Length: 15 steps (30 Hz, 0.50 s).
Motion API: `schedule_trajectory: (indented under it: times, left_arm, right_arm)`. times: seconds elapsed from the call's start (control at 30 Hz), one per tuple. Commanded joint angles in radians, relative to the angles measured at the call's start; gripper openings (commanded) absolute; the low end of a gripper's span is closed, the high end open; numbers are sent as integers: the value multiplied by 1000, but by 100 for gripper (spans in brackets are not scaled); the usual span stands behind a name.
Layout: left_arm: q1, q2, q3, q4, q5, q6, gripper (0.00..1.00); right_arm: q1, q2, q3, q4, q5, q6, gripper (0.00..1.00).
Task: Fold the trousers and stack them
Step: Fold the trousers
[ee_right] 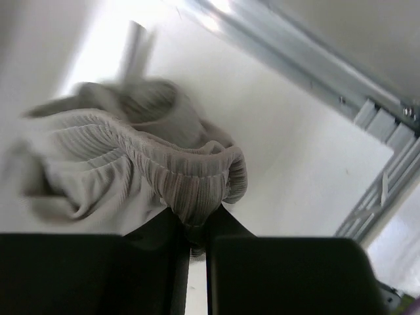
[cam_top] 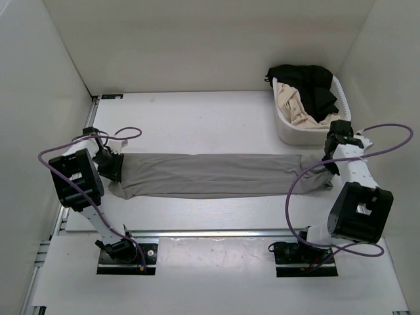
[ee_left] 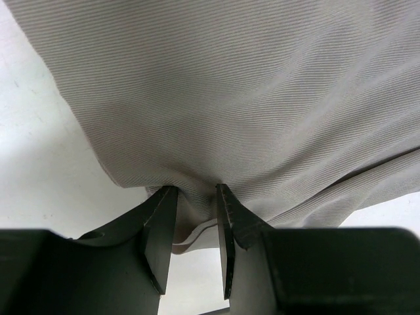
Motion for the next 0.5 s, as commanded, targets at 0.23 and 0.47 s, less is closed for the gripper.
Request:
schedule_trajectory:
  times: [0.23, 0.47]
  left_arm:
    - [-7, 25, 9, 14, -5, 2, 42]
    - [-7, 34, 41, -9, -28, 2, 42]
  right_arm:
    - [-7, 96, 37, -14, -188, -12, 0]
    - [24, 119, -43, 46, -130, 45, 0]
